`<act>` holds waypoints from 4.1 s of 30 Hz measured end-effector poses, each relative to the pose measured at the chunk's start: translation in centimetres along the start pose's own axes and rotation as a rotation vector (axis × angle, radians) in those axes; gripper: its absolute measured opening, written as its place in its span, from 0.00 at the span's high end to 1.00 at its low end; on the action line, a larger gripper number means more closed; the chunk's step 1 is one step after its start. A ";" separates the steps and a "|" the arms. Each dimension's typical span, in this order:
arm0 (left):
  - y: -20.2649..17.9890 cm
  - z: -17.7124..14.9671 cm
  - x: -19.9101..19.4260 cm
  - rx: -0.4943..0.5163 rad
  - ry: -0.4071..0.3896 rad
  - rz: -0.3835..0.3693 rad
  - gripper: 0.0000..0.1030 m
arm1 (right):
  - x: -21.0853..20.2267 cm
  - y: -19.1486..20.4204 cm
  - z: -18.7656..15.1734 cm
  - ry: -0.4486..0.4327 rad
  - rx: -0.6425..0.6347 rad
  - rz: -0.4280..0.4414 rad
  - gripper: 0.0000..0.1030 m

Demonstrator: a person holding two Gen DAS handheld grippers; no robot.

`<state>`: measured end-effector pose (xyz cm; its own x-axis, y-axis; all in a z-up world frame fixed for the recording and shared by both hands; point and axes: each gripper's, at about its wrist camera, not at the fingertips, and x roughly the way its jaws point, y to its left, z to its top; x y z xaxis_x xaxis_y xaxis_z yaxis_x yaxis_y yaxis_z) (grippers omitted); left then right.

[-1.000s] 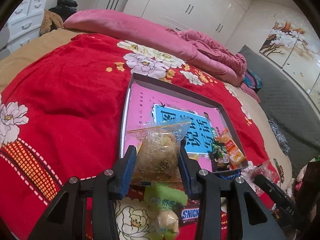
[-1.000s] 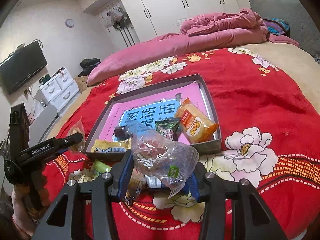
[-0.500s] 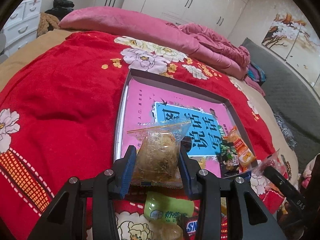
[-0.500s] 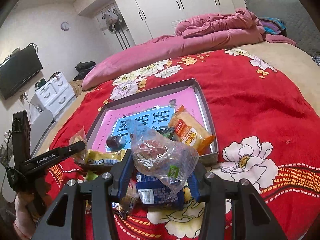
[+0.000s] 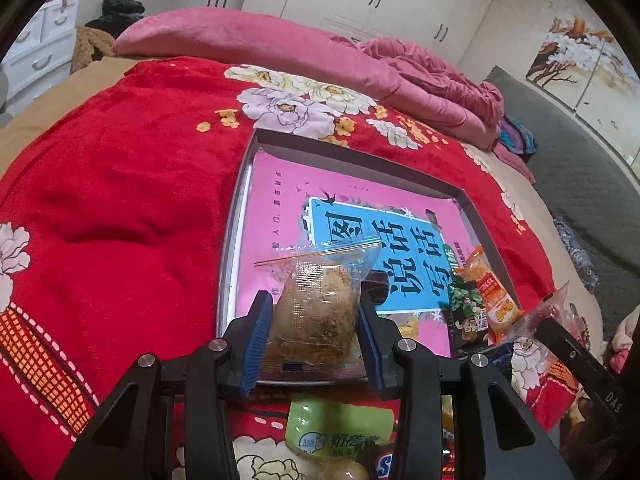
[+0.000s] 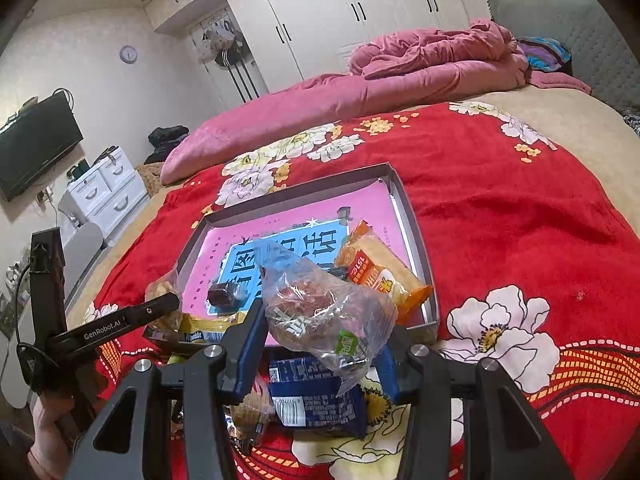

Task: Organize snacks
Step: 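Carry the crisps bag over the tray with the left tool while the right tool carries the candy bag, then lower the crisps bag into the tray and open the left tool while the right tool releases the candy bag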

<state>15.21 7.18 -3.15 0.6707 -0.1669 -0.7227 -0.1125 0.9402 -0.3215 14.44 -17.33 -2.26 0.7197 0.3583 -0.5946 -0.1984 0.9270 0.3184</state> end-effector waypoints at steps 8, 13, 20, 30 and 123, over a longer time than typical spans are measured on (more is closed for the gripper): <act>-0.1 0.1 0.5 0.005 0.010 0.004 0.58 | 1.8 1.4 0.4 0.018 -0.026 0.008 0.53; 0.0 0.3 1.1 -0.001 0.021 0.003 0.58 | 2.8 2.4 0.5 0.027 -0.050 0.014 0.53; -0.1 0.5 1.6 0.003 0.029 0.003 0.58 | 4.0 3.8 0.5 0.044 -0.093 0.018 0.53; -0.4 0.7 2.4 0.024 0.035 0.012 0.58 | 5.5 4.4 0.4 0.079 -0.116 0.021 0.53; -0.6 0.8 2.6 0.025 0.044 0.005 0.49 | 6.2 5.6 -0.5 0.133 -0.238 0.055 0.38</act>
<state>17.62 6.38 -4.36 0.6371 -0.1750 -0.7506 -0.0971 0.9479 -0.3034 17.48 -9.89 -4.51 0.6130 0.4059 -0.6778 -0.3972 0.9000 0.1798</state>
